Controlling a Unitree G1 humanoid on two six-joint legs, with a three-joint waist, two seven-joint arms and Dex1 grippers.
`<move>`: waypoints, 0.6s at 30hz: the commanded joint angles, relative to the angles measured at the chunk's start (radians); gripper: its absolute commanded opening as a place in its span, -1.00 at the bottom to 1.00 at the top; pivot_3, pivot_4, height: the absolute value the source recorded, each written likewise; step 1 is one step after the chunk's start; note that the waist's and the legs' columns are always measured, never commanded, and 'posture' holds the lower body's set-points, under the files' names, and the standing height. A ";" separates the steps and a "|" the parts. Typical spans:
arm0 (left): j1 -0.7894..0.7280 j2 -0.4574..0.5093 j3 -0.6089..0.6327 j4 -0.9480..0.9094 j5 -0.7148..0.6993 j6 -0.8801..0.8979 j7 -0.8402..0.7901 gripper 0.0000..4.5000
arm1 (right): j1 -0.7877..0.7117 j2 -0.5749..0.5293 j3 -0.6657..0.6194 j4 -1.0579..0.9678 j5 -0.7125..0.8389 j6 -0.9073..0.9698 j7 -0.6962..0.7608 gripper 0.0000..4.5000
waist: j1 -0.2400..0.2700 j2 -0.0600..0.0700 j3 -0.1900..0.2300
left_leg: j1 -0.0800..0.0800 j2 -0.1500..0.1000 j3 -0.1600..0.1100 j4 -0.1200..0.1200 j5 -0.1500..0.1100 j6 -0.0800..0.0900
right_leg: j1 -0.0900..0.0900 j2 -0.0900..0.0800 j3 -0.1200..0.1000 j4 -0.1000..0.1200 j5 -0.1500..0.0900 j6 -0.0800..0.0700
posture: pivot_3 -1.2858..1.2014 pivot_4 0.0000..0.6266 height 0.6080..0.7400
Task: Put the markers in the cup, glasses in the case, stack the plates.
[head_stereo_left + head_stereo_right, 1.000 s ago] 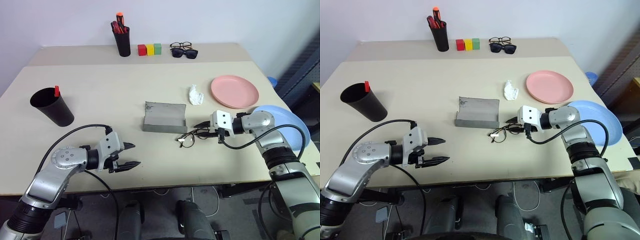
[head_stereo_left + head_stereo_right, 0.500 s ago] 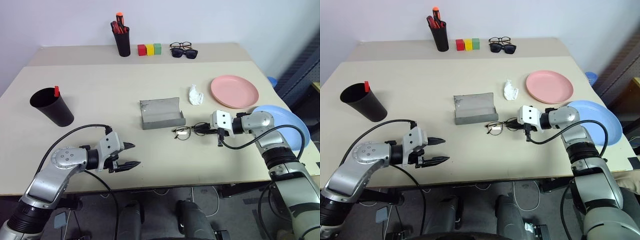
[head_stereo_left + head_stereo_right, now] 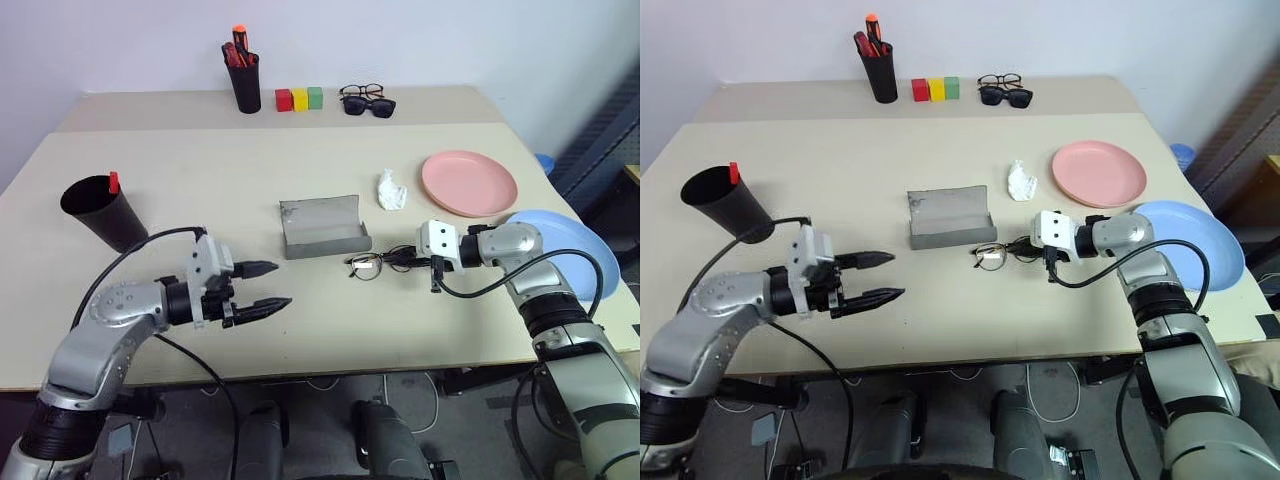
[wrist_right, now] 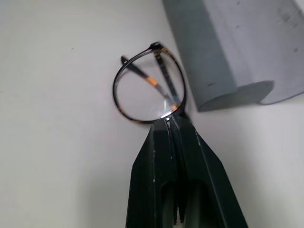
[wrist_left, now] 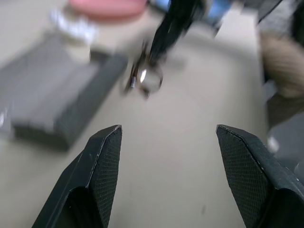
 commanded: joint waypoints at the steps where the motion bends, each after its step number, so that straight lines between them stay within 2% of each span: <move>1: 0.004 -0.013 0.021 0.010 -0.021 -0.038 -0.013 0.44 | -0.035 0.002 -0.018 0.017 -0.001 -0.028 -0.017 -0.99 | -0.001 0.000 0.000 | 0.000 0.000 0.000 0.000 0.000 0.000 | 0.000 0.000 0.000 0.000 0.000 0.000 | 0.03 -0.52 1.00; 5: 0.009 0.025 0.016 0.012 -0.061 0.007 -0.071 0.44 | -0.050 0.008 -0.018 0.044 -0.009 -0.044 -0.030 -0.99 | 0.000 0.000 0.000 | 0.000 0.000 0.000 0.000 0.000 0.000 | 0.000 0.000 0.000 0.000 0.000 0.000 | 0.03 -0.52 1.00; 12: 0.011 0.031 0.012 0.010 -0.057 -0.005 -0.077 0.44 | -0.059 0.011 -0.011 0.078 -0.026 -0.052 -0.032 -0.99 | 0.000 0.000 0.000 | 0.000 0.000 0.000 0.000 0.000 0.000 | 0.000 0.000 0.000 0.000 0.000 0.000 | 0.03 -0.52 1.00; 15: 0.015 0.031 0.011 0.006 -0.050 -0.011 -0.074 0.44 | -0.061 0.011 -0.011 0.079 -0.029 -0.048 -0.033 -0.63 | 0.000 0.000 0.000 | 0.000 0.000 0.000 0.000 0.000 0.000 | 0.000 0.000 0.000 0.000 0.000 0.000 | 0.03 -0.52 1.00; 18: 0.020 0.032 0.012 0.004 -0.049 -0.011 -0.072 0.44 | -0.064 0.011 -0.017 0.079 -0.034 -0.065 -0.050 -0.03 | 0.000 0.000 0.000 | 0.000 0.000 0.000 0.000 0.000 0.000 | 0.000 0.000 0.000 0.000 0.000 0.000 | 0.03 -0.52 1.00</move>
